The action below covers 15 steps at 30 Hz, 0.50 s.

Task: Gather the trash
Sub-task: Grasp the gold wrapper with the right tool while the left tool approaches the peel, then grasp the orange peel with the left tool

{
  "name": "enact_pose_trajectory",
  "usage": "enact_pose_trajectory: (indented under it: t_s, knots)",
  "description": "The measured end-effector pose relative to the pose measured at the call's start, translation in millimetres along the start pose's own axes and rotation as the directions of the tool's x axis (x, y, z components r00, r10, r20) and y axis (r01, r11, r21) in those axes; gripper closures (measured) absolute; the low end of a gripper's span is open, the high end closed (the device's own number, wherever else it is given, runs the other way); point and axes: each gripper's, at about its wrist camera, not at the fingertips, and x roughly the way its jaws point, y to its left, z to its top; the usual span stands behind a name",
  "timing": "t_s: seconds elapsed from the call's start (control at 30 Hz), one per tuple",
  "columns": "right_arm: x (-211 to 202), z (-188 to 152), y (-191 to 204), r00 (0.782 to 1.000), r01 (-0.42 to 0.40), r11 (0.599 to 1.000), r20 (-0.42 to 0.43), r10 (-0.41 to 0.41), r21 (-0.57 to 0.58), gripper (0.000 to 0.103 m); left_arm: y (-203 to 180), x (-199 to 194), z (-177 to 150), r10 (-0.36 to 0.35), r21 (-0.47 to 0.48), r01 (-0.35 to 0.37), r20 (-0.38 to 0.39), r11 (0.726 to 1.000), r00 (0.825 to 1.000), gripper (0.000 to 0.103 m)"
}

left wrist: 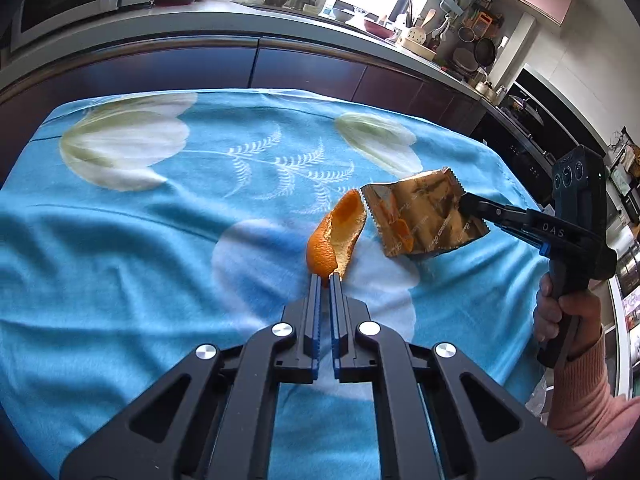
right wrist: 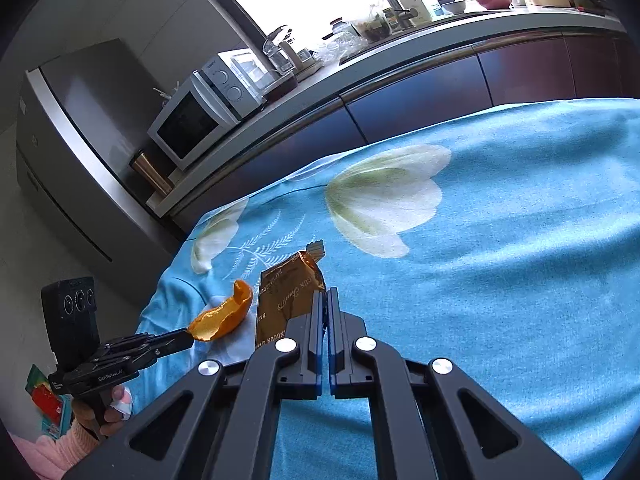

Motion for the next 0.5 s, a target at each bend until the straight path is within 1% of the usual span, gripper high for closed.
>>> enact_pose_trajectory:
  t_s: [0.1,0.13,0.17,0.23,0.27,0.33,0.47,0.5]
  knots:
    - [3,-5,4,1.0,-0.011,1.0,-0.013,0.011,-0.001,0.102,9,-10,-12,0.005,0.0,-0.005,-0.006,1.0,1.0,0.098]
    - [5,-6,5,1.0,-0.012,1.0,-0.017,0.012,-0.001,0.102,11,-12,-14,0.017,-0.001,-0.017,-0.001,1.0,1.0,0.096]
    - [7,-8,5,1.0,-0.013,1.0,-0.023,0.013,0.003,0.102,12,-12,-15,0.03,-0.001,-0.03,0.002,1.0,1.0,0.092]
    - [11,-10,5,0.999,-0.014,1.0,-0.033,0.015,0.012,0.102,14,-10,-16,0.023,-0.016,-0.023,-0.003,1.0,1.0,0.073]
    - [13,-11,6,0.999,-0.014,1.0,-0.037,0.014,0.014,0.102,14,-9,-15,0.026,-0.017,-0.026,-0.001,1.0,1.0,0.071]
    - [16,-13,8,0.999,-0.013,1.0,-0.044,0.014,0.012,0.102,12,-5,-12,0.039,-0.011,-0.039,0.002,0.999,0.999,0.07]
    - [20,-13,11,0.999,-0.015,1.0,-0.047,0.016,0.017,0.102,11,1,-3,0.028,-0.027,-0.027,0.007,0.999,1.0,0.066]
    - [20,-13,11,0.999,-0.016,1.0,-0.048,0.017,0.016,0.102,11,3,-1,0.029,-0.031,-0.029,0.007,0.999,1.0,0.063]
